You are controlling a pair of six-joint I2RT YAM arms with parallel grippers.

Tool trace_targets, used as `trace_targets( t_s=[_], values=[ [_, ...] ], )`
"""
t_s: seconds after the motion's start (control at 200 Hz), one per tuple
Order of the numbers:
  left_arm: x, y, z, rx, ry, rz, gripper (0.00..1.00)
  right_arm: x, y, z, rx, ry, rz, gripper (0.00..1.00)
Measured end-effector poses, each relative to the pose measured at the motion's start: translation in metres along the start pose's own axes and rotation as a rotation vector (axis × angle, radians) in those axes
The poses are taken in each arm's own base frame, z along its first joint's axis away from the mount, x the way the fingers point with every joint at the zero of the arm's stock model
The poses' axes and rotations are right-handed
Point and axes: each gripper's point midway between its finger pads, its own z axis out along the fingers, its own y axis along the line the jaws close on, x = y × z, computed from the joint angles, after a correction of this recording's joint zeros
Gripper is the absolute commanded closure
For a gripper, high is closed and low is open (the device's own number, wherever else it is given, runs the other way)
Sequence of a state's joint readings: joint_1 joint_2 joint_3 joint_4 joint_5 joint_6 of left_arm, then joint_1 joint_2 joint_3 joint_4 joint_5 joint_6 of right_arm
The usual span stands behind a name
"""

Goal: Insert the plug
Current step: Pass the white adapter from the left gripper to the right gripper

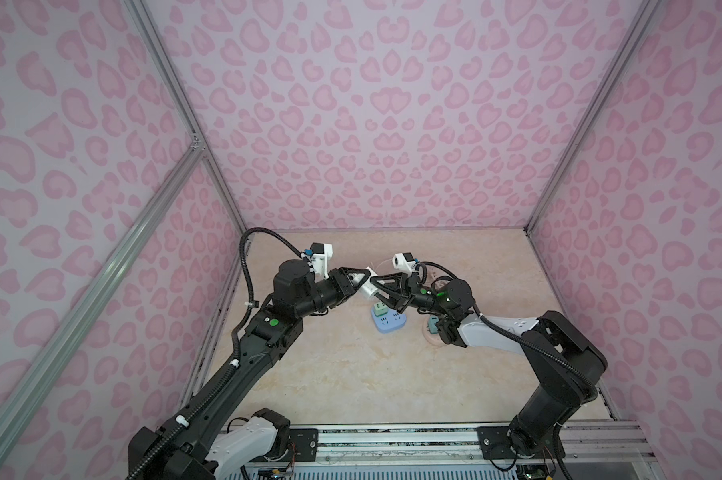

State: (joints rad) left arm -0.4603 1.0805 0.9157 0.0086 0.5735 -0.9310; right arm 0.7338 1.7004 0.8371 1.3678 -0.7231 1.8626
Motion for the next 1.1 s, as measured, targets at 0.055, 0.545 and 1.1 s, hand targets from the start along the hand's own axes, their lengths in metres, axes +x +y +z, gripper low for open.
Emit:
trace_targets(
  t_s=[0.055, 0.545, 1.1],
  values=[
    [-0.002, -0.001, 0.001, 0.006, -0.004, -0.006, 0.95, -0.001, 0.000, 0.000, -0.003, -0.011, -0.001, 0.98],
    [-0.014, 0.002, -0.009, -0.086, 0.005, -0.056, 0.97, -0.019, -0.001, -0.044, 0.165, -0.161, -0.147, 0.02],
    [0.006, 0.043, -0.008, -0.261, 0.137, -0.182, 0.97, 0.014, -0.005, -0.097, 0.885, -0.072, -0.778, 0.13]
  ],
)
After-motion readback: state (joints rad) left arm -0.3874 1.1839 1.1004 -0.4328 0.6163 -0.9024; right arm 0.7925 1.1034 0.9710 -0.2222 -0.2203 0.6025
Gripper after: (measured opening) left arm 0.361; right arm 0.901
